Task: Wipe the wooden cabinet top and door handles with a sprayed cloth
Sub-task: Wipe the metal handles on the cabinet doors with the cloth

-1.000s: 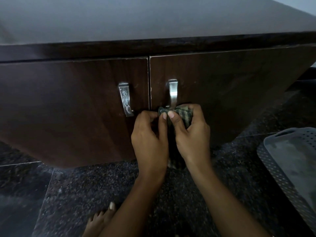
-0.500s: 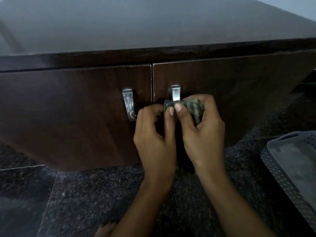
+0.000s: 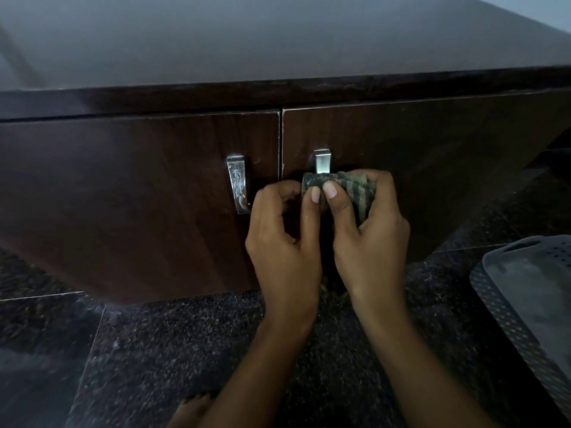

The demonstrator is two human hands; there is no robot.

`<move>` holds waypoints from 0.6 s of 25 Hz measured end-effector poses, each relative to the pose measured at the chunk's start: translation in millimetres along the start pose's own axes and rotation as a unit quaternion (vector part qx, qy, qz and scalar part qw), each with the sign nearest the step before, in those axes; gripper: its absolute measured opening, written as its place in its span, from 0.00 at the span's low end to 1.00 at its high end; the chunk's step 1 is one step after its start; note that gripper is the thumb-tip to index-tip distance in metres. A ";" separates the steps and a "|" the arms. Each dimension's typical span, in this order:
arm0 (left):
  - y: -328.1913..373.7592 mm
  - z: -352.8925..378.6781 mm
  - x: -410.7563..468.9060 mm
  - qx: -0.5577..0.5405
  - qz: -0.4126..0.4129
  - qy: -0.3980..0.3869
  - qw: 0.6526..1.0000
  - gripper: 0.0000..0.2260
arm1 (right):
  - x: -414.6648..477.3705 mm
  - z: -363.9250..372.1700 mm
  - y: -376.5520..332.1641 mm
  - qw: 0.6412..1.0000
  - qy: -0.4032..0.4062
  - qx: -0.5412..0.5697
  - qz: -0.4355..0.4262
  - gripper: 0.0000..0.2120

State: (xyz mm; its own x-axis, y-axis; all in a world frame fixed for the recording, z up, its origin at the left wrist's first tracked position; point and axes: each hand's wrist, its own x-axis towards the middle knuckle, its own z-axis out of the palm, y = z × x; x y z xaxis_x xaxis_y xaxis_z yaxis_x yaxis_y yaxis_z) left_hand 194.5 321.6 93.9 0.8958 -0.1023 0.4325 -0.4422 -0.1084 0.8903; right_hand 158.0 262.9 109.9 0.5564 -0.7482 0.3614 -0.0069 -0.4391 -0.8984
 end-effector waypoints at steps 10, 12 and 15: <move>-18.5 2.9 -9.0 -0.014 -0.062 -0.009 0.998 0.01 | -8.9 9.2 24.1 1.000 -0.002 0.016 0.022 0.06; -22.1 3.7 -9.0 -0.009 -0.084 -0.013 0.996 0.01 | -8.9 11.3 28.2 0.999 -0.008 0.014 0.037 0.06; -25.8 3.2 -5.6 0.001 -0.098 -0.020 0.995 0.03 | -7.9 12.9 28.9 0.999 -0.014 0.004 0.052 0.06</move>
State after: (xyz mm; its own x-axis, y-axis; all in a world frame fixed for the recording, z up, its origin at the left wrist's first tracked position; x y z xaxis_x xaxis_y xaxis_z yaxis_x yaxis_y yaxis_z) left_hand 200.7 321.8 68.0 0.9623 -0.1190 0.2446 -0.2595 -0.1323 0.9566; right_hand 164.2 262.5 77.9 0.5766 -0.7752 0.2582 -0.0596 -0.3551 -0.9329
